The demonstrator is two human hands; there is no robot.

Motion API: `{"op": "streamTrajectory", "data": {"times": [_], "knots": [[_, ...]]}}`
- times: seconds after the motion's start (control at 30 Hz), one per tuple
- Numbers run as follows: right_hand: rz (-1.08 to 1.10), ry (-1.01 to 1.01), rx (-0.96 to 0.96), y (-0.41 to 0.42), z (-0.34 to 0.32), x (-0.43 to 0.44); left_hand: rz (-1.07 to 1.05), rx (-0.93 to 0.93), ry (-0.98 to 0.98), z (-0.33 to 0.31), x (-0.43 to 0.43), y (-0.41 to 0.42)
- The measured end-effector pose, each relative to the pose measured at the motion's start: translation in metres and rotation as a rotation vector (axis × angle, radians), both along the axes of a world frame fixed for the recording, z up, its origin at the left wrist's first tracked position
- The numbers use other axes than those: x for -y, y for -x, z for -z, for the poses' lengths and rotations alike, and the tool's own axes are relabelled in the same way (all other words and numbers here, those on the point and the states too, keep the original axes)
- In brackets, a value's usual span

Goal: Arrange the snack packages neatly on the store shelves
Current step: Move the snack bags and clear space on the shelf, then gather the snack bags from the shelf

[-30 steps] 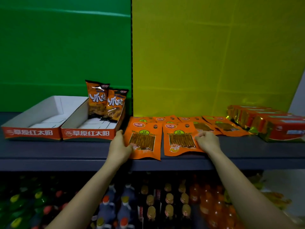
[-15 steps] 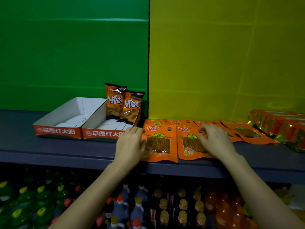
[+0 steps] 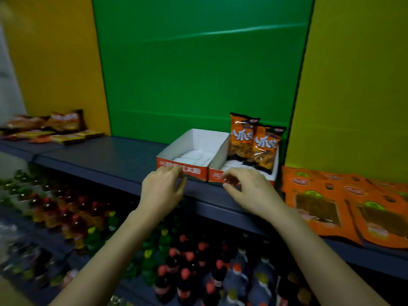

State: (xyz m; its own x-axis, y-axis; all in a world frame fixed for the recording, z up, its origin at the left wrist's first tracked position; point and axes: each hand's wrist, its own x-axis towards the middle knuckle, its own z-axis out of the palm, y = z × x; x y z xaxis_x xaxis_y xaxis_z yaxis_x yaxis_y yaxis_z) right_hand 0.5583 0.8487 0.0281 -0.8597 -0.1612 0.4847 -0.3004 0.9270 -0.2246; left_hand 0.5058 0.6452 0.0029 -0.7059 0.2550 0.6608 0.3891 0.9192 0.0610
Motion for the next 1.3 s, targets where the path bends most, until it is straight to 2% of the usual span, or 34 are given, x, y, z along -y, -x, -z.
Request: {"op": "streamTrajectory", "data": {"times": [0.27,0.6,0.9,1.3], "knots": [[-0.096,0.007,0.044,0.062,0.008,0.15,-0.052,-0.051,-0.034,0.008,0.154,0.036],[-0.183,0.042,0.114,0.145,0.009,0.319,-0.178,0.025,-0.022,0.015,0.327,0.082],[-0.248,0.052,0.155,0.239,0.017,0.436,-0.297,0.072,-0.064,0.019,0.428,0.152],[-0.196,0.079,0.139,0.408,-0.002,0.555,-0.306,0.104,-0.03,-0.003,0.548,0.311]]}}
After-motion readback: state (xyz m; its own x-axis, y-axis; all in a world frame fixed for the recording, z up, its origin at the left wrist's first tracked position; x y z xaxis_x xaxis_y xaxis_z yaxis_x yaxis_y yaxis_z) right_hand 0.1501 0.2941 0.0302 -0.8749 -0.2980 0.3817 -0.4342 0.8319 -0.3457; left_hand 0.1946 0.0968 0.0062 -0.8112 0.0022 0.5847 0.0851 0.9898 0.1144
